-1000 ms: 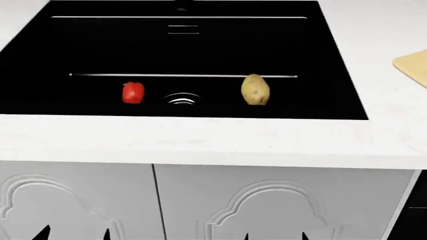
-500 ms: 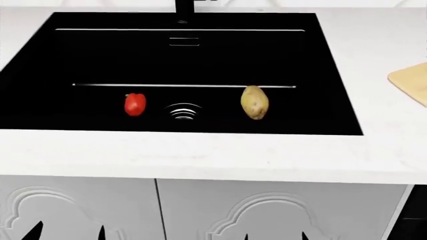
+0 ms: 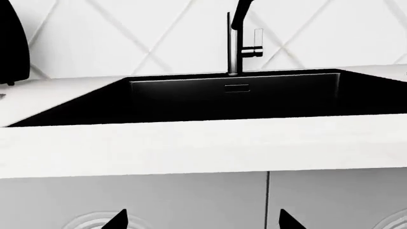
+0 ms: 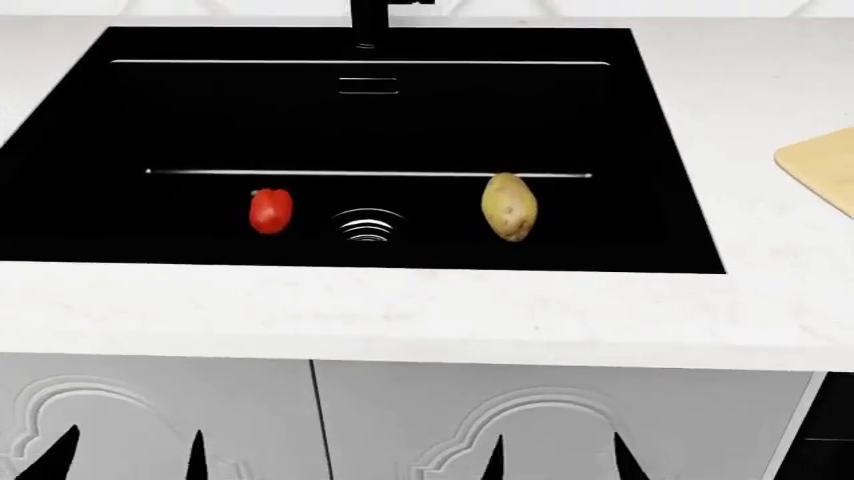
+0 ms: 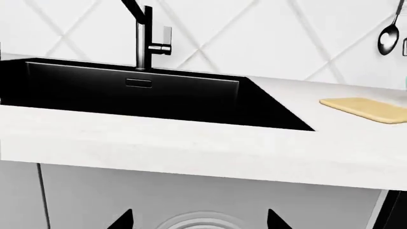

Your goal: Pick the vegetables from the sink and place them on the cutting board.

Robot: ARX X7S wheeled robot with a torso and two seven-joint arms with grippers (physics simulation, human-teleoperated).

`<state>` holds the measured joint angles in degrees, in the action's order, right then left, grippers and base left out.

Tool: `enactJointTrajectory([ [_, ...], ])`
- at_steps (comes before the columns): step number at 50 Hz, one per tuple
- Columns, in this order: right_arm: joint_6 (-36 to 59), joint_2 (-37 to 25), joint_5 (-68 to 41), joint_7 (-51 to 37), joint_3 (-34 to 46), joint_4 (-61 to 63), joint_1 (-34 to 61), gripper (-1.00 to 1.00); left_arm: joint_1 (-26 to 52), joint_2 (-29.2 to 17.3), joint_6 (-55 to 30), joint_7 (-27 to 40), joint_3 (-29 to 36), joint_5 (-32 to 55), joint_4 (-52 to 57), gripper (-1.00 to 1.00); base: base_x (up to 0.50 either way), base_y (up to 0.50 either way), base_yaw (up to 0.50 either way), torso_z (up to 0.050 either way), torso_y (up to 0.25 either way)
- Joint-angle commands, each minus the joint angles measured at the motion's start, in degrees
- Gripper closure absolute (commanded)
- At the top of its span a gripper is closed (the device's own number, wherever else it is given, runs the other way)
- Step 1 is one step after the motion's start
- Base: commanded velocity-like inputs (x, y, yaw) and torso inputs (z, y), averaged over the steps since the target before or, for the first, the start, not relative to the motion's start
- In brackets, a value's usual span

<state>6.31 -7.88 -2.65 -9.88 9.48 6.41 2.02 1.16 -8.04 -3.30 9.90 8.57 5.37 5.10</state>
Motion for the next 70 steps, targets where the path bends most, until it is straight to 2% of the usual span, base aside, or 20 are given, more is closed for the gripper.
enactJointTrajectory([
  [1,22.68,-2.02,-2.27,-0.27,-0.87,20.97,7.51,-1.00,5.08,-2.80,-27.20,0.81,-2.45,8.58,25.83,-1.00,0.00,0.00,0.00,0.000,0.000],
  [5,30.87,-4.35,-3.39,0.28,-2.44,25.67,12.02,-1.00,10.08,-3.29,-34.63,1.43,-5.61,12.70,28.15,-1.00,0.00,0.00,0.00,0.000,0.000],
  [10,43.77,-7.42,-7.31,2.64,-7.05,33.90,18.61,-1.00,15.95,-6.84,-44.63,1.30,-8.17,16.69,34.44,-1.00,0.00,0.00,0.00,0.000,0.000],
  [11,45.89,-8.01,-8.47,3.55,-7.99,34.48,20.10,-1.00,18.29,-6.52,-47.87,1.02,-9.43,19.17,34.75,-1.00,0.00,0.00,0.00,0.000,0.000],
  [12,47.87,-7.48,-12.68,6.53,-10.72,34.99,21.64,-1.00,20.04,-6.18,-51.26,-0.50,-13.58,24.29,35.04,-1.00,0.00,0.00,0.00,0.000,0.000],
  [15,54.22,-7.90,-15.72,7.32,-13.75,37.27,25.50,-1.00,24.58,-8.90,-56.15,0.14,-14.31,24.94,34.37,-1.00,0.00,0.00,0.00,0.000,0.000],
  [17,58.08,-9.06,-16.98,7.70,-15.60,37.66,28.89,-1.00,27.94,-9.60,-60.48,0.27,-17.72,27.82,34.47,-1.00,0.00,0.00,0.00,0.000,0.000],
  [24,68.37,-13.36,-20.38,9.73,-19.22,38.65,36.97,-1.00,34.92,-12.36,-64.63,0.54,-16.56,28.00,31.44,-1.00,0.00,0.00,0.00,0.000,0.000],
  [26,72.40,-16.51,-21.53,10.99,-18.08,39.16,40.30,-1.00,37.10,-13.15,-65.98,0.22,-16.32,28.38,30.22,-1.00,0.00,0.00,0.00,0.000,0.000],
  [29,74.04,-15.66,-22.78,11.58,-20.83,38.83,43.55,-1.00,39.99,-14.37,-67.00,-0.09,-14.64,28.08,28.72,-1.00,0.00,0.00,0.00,0.000,0.000],
  [32,69.72,-16.33,-20.90,11.65,-17.29,33.96,39.93,-1.00,41.77,-15.06,-68.73,-0.04,-15.30,28.66,28.11,-1.00,0.00,0.00,0.00,0.000,0.000],
  [35,68.23,-15.37,-21.14,11.92,-17.67,33.44,38.86,-1.00,43.23,-14.25,-70.49,-0.14,-16.39,29.98,27.02,-1.00,0.00,0.00,0.00,0.000,0.000],
  [36,76.82,-19.08,-24.25,14.50,-15.62,32.03,46.22,-1.00,47.93,-21.64,-72.78,-4.26,-15.12,29.88,21.24,-1.00,0.50,0.00,0.00,0.000,0.000],
  [39,80.53,-19.52,-24.83,14.54,-15.71,31.94,47.34,-1.00,48.23,-22.94,-72.51,-5.64,-14.73,30.11,19.85,-1.00,0.50,0.00,0.00,0.000,0.000],
  [49,80.63,-20.58,-25.31,14.45,-13.74,29.10,49.33,-1.00,50.06,-24.32,-72.49,-6.14,-10.25,28.87,17.27,-1.00,0.50,0.00,0.00,0.000,0.000],
  [57,81.34,-21.08,-26.25,14.10,-13.62,29.60,48.55,-1.00,48.30,-26.11,-72.38,-7.16,-9.77,29.23,17.73,-1.00,0.50,0.00,0.00,0.000,0.000],
  [58,81.73,-21.11,-26.48,13.98,-13.84,29.73,49.06,-1.00,48.76,-25.09,-71.28,-6.72,-8.82,28.52,16.77,-1.00,0.50,0.00,0.00,0.000,0.000],
  [61,81.50,-21.61,-26.75,13.88,-12.99,29.50,48.70,-1.00,46.48,-27.20,-70.79,-8.06,-10.41,29.00,16.61,-1.00,0.50,0.00,0.00,0.000,0.000],
  [62,81.19,-21.73,-26.73,13.85,-12.60,29.15,48.54,-1.00,46.97,-26.02,-70.54,-7.21,-8.70,28.24,16.09,-1.00,0.50,0.00,0.00,0.000,0.000],
  [70,81.20,-22.18,-27.38,13.64,-10.63,27.82,49.94,-1.00,46.93,-25.99,-70.68,-7.04,-7.70,28.14,15.69,-1.00,0.50,0.00,0.00,0.000,0.002],
])
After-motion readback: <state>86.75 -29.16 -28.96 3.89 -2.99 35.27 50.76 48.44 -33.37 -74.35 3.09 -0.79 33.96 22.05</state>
